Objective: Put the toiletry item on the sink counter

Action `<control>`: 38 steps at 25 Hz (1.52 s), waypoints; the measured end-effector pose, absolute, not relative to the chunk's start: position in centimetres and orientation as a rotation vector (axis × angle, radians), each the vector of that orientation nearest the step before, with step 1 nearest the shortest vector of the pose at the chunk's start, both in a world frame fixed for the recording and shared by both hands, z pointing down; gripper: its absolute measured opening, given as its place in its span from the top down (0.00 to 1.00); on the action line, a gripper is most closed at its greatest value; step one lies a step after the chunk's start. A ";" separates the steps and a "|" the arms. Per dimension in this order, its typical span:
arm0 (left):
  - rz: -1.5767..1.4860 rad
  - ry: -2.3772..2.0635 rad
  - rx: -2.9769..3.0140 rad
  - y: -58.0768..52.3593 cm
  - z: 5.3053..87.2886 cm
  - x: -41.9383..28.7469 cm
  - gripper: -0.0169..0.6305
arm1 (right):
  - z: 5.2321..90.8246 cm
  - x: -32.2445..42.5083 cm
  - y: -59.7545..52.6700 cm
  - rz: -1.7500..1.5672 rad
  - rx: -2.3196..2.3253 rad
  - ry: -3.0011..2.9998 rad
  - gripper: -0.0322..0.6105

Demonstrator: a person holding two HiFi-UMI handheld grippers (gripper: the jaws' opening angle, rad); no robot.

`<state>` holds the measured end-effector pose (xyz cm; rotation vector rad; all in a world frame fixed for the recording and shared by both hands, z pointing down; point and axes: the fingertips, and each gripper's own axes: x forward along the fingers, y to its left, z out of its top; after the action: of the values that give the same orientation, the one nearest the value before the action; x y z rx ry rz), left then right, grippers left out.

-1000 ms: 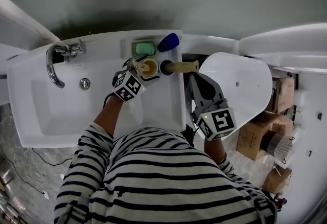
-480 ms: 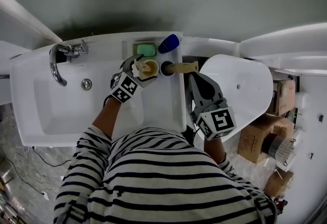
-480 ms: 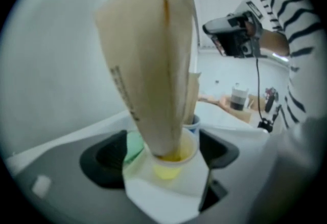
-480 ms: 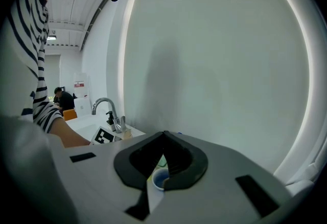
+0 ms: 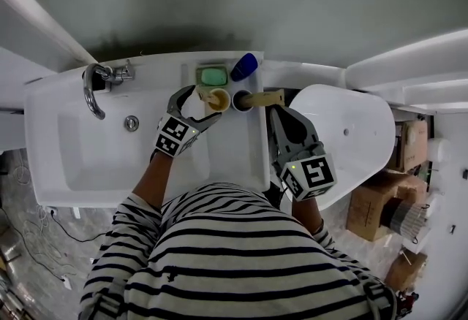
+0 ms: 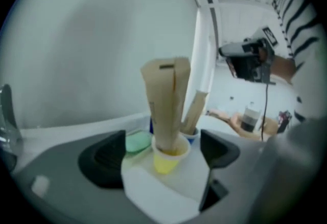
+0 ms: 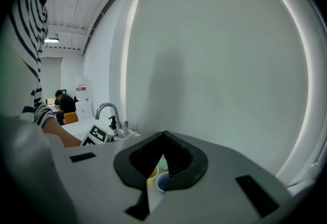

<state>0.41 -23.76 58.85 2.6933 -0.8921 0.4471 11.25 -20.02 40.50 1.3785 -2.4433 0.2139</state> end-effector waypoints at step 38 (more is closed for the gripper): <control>-0.378 -0.898 2.666 -10.3 37.0 -6.2 0.96 | 36.9 8.6 -12.5 0.188 1.346 -2.676 0.94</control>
<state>-6.21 -10.32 37.01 2.6657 -0.8978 -0.3776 8.55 -12.46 36.94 1.3459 -2.6763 0.1883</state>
